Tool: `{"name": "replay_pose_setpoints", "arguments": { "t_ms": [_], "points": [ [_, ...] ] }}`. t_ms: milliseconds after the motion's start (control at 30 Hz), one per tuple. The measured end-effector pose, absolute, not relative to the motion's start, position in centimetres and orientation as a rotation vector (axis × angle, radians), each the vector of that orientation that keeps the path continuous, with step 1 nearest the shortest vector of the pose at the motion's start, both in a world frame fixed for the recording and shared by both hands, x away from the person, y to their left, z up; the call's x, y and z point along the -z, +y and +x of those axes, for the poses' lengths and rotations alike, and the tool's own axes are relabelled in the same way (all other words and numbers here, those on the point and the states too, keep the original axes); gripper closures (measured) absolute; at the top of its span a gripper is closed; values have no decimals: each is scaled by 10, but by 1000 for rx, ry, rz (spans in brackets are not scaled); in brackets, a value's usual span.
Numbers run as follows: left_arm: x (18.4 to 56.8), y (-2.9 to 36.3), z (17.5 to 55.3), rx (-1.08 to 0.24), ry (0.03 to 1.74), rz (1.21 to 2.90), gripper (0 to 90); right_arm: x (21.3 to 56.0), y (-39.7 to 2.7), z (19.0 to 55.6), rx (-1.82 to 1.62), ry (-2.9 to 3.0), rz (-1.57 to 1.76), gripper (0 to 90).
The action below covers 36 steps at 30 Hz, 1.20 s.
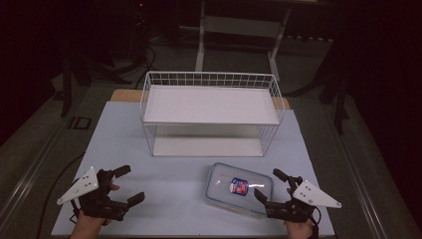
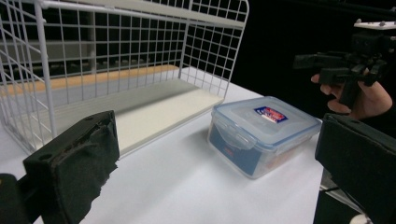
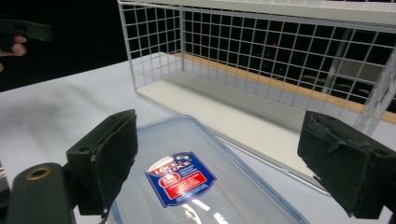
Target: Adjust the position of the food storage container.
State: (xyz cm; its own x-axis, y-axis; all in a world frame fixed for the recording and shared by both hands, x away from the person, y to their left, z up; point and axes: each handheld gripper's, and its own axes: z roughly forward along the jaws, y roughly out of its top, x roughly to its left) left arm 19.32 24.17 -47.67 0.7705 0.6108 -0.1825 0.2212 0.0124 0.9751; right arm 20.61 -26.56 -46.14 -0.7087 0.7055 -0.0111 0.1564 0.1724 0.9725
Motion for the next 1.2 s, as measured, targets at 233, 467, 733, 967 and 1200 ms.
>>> {"name": "replay_pose_setpoints", "arguments": {
  "t_ms": [233, 467, 733, 967, 1200],
  "points": [
    [477, 241, 193, -328, 670, 1551, 0, 454, -263, 201, -1606, 1974, 849, 117],
    [477, 238, 194, -317, 657, 1558, 0, 447, -269, 194, -1622, 1992, 879, 144],
    [478, 235, 195, -295, 644, 1572, 0, 458, -283, 186, -1493, 2184, 840, 454],
    [478, 233, 196, -285, 644, 1571, 0, 474, -289, 177, -1442, 2334, 847, 721],
    [479, 233, 197, -285, 644, 1578, 0, 487, -287, 171, -1382, 2452, 807, 895]
  ]
}}
